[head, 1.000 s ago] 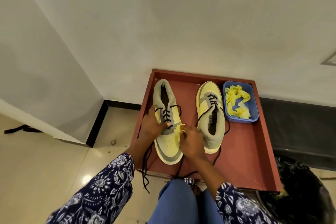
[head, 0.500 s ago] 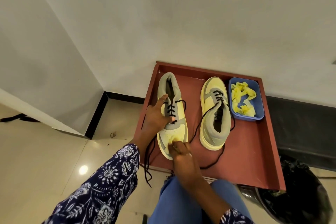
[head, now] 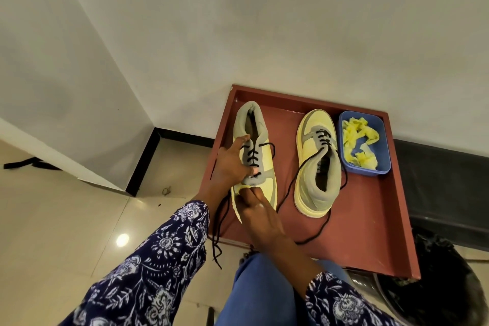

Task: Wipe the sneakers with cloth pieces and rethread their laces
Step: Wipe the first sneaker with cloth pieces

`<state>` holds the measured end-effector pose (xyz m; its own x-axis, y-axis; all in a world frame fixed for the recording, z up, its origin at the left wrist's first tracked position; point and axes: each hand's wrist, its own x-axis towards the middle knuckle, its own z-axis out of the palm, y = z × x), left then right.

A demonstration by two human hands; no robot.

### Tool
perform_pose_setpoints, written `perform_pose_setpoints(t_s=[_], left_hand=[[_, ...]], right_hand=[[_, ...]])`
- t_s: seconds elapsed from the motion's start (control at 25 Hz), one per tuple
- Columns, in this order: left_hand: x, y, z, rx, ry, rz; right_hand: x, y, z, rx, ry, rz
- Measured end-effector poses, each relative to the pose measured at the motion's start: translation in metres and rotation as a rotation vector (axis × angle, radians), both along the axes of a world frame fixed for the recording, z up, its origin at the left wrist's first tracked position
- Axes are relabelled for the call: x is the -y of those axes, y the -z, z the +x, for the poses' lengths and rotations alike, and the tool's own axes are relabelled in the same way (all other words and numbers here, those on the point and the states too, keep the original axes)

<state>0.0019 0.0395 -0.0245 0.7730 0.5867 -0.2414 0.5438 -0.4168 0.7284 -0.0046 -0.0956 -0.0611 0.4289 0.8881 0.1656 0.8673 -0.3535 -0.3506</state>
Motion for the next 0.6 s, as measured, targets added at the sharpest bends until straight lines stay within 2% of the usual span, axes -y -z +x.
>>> perform_pose_setpoints(t_s=[0.08, 0.2, 0.36, 0.6], left_hand=[[0.0, 0.001, 0.0, -0.009, -0.011, -0.008], [0.0, 0.006, -0.001, -0.031, -0.007, -0.012], [0.0, 0.007, 0.0, -0.059, -0.022, -0.038], [0.002, 0.002, 0.0, -0.071, -0.016, -0.009]], right_hand=[[0.007, 0.001, -0.006, -0.057, -0.054, 0.016], [0.019, -0.003, -0.01, 0.021, -0.131, 0.054], [0.031, 0.01, -0.007, 0.218, -0.218, 0.04], [0.064, 0.014, 0.005, 0.235, -0.241, 0.054]])
